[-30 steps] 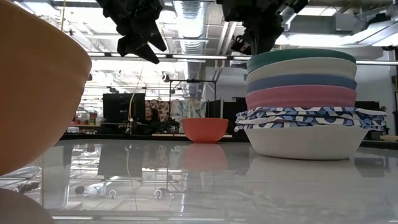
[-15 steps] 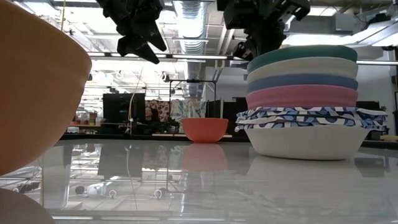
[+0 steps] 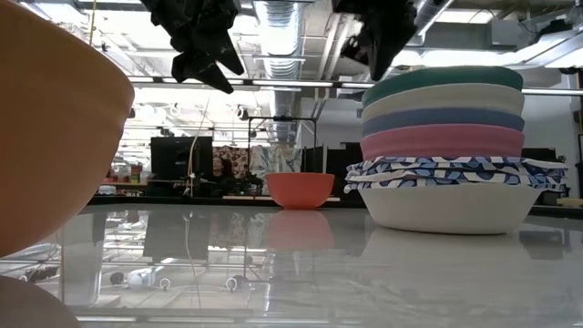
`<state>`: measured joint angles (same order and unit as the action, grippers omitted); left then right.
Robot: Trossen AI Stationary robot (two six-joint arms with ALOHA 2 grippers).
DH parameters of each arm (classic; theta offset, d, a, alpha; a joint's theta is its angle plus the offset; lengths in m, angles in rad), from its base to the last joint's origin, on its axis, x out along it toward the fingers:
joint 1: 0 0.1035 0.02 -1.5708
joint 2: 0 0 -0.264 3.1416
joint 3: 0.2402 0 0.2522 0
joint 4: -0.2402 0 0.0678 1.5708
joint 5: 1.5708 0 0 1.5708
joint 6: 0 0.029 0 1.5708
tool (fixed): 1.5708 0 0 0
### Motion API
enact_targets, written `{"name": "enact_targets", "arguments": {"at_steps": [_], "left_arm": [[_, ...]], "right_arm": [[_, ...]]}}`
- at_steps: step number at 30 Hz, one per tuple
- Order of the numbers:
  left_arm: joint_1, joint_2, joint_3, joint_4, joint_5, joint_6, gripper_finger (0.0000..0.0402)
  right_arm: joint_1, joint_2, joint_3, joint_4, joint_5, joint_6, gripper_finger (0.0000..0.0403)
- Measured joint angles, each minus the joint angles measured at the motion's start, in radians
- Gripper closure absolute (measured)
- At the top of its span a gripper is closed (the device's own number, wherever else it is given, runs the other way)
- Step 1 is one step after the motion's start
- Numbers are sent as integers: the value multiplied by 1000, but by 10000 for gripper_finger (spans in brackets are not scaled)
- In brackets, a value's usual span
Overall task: Nest bowls inside each other by size order
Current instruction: Stack the orange bowl into the green bowl
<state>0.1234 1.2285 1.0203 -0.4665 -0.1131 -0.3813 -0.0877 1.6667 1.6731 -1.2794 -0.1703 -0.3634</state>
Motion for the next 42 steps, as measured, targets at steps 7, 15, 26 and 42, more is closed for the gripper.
{"name": "enact_targets", "arguments": {"at_steps": [7, 15, 26, 42], "left_arm": [[0, 0, 0, -11, -4, -2, 150], [0, 0, 0, -14, -4, -17, 150], [0, 0, 0, -14, -36, -26, 150], [0, 0, 0, -47, -46, -47, 150]], "right_arm": [[-58, -56, 1, 179, 32, 20, 395], [-146, -80, 1, 354, 21, 131, 395], [-236, -38, -1, 515, 256, 434, 395], [-328, 85, -2, 626, 247, 404, 395]]}}
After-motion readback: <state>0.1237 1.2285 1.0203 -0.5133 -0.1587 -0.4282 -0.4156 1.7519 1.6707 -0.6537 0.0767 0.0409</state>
